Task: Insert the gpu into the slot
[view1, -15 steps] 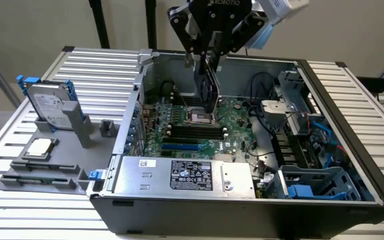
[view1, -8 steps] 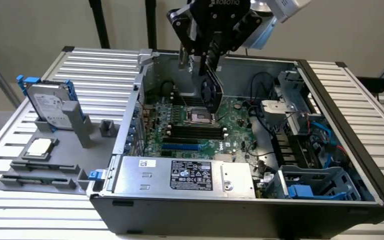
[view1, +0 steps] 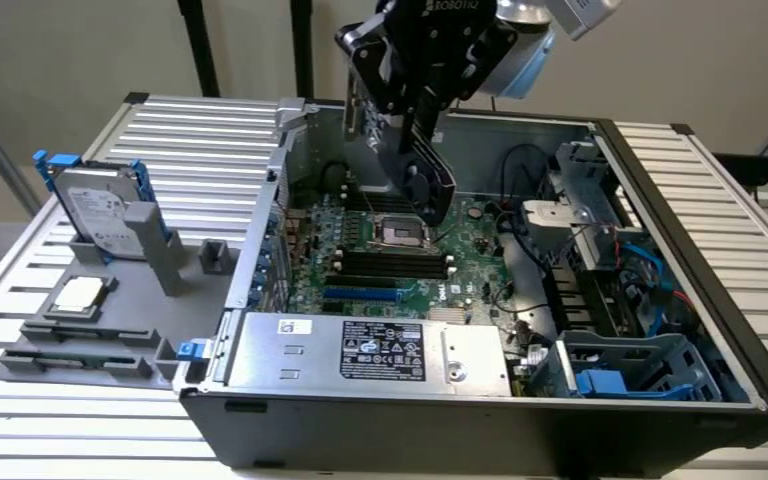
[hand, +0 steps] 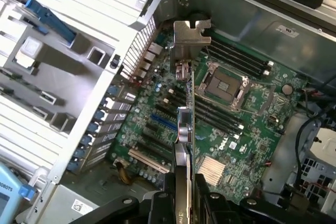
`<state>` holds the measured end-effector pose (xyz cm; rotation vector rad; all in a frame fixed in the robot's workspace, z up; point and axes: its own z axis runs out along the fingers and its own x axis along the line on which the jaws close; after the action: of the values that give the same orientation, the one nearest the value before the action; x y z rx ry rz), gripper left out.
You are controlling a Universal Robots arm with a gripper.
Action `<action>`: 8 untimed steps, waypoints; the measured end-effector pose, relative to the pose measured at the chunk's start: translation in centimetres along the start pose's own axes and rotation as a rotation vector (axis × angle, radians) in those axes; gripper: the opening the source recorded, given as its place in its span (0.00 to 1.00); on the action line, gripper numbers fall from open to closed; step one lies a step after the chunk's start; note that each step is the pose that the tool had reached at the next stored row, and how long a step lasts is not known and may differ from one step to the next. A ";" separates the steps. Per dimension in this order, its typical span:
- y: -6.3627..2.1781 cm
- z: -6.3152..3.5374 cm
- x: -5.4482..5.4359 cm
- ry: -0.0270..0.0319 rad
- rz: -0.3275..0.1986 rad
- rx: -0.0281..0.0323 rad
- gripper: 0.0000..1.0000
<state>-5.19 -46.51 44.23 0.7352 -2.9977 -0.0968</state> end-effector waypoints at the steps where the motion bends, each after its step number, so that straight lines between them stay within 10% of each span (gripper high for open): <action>1: 0.00 0.00 0.0 0.0010 -0.018 0.0008 0.26; 8: -0.01 0.05 0.0 0.0080 -0.144 0.0068 0.26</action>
<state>-5.19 -46.51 44.18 0.9495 -2.9356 -0.0894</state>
